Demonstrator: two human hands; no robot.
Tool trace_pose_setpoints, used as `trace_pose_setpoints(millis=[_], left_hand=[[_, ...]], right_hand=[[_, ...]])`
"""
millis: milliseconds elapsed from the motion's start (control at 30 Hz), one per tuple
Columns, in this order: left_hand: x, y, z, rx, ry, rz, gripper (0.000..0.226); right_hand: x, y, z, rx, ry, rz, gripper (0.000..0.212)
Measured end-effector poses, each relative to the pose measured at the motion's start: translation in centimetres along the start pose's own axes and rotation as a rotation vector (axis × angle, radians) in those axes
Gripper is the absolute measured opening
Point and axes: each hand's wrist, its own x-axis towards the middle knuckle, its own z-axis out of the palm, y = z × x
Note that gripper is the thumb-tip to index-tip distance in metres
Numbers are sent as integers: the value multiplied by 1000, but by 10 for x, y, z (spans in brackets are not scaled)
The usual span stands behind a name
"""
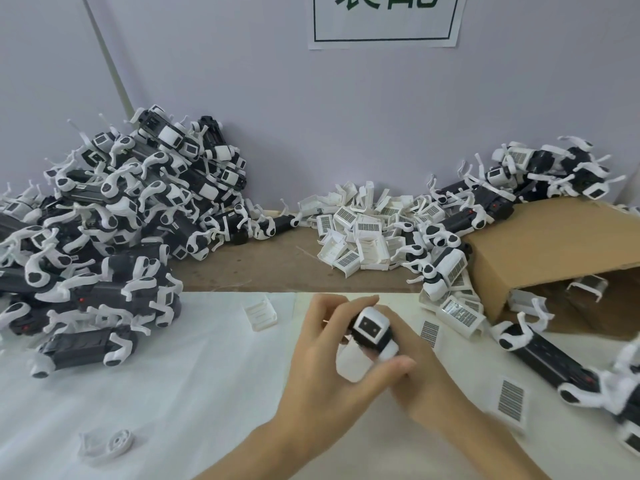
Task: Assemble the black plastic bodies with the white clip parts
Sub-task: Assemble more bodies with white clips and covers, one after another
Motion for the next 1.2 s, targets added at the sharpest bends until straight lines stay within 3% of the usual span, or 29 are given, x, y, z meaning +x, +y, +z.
trace_pose_setpoints(millis=[167, 400, 500, 567, 667, 733, 833, 933, 1033, 1100, 1200], left_hand=[[3, 7, -4, -94, 29, -57, 30], [14, -4, -24, -328, -165, -225, 38], [17, -15, -30, -212, -162, -196, 41], [17, -25, -31, -56, -206, -133, 62], [20, -40, -34, 86, -208, -18, 60], [23, -49, -39, 119, -195, 89, 58], [27, -59, -46, 160, -198, 233, 65], [28, -66, -47, 289, -218, 483, 62], [31, -68, -46, 440, -311, 732, 57], [33, -66, -47, 449, -301, 678, 68], [29, -59, -46, 247, -241, 229, 94]], right_hand=[[-5, -9, -2, -38, -53, -66, 59], [2, -6, -11, -112, 98, -22, 61], [3, -6, -13, -159, 256, -28, 57], [3, -6, -12, -209, 323, -43, 59], [4, -3, -12, -210, 290, -37, 69], [6, -3, -15, -21, 197, 102, 84], [10, -6, -20, 406, 126, 452, 101], [15, -10, -24, 871, 35, 643, 78], [13, -11, -25, 977, 46, 657, 58], [12, -10, -25, 1033, 94, 594, 46], [11, -12, -19, 1060, 137, 462, 48]])
